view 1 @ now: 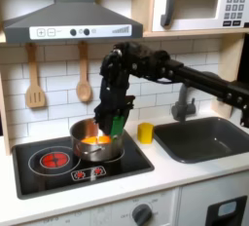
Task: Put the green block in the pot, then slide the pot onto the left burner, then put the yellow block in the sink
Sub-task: 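Put the green block in the pot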
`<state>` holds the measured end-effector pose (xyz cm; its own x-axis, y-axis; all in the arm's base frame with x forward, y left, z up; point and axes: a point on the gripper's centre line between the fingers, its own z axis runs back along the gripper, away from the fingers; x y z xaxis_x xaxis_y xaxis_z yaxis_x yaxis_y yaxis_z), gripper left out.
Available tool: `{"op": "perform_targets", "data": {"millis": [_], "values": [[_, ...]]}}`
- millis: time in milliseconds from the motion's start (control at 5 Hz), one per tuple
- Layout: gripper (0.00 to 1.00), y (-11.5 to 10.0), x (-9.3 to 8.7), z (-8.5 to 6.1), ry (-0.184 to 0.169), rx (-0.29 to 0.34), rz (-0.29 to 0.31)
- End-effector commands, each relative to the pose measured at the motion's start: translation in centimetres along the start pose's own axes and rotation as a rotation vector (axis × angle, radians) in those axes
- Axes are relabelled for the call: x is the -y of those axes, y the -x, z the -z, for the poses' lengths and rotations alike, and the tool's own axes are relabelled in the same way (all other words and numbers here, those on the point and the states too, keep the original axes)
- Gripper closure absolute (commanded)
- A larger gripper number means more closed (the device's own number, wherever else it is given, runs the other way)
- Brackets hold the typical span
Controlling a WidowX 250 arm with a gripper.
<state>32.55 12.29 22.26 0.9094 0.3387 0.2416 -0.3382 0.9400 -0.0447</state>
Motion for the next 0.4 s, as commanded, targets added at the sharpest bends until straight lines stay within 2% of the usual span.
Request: {"op": "perform_targets", "data": {"millis": [0, 200], "values": [[1.00, -1.6, -0.4, 0.4, -0.003, 0.005, 0.003], [1.00, -2.9, 0.5, 0.5, 0.009, 0.015, 0.014]]}}
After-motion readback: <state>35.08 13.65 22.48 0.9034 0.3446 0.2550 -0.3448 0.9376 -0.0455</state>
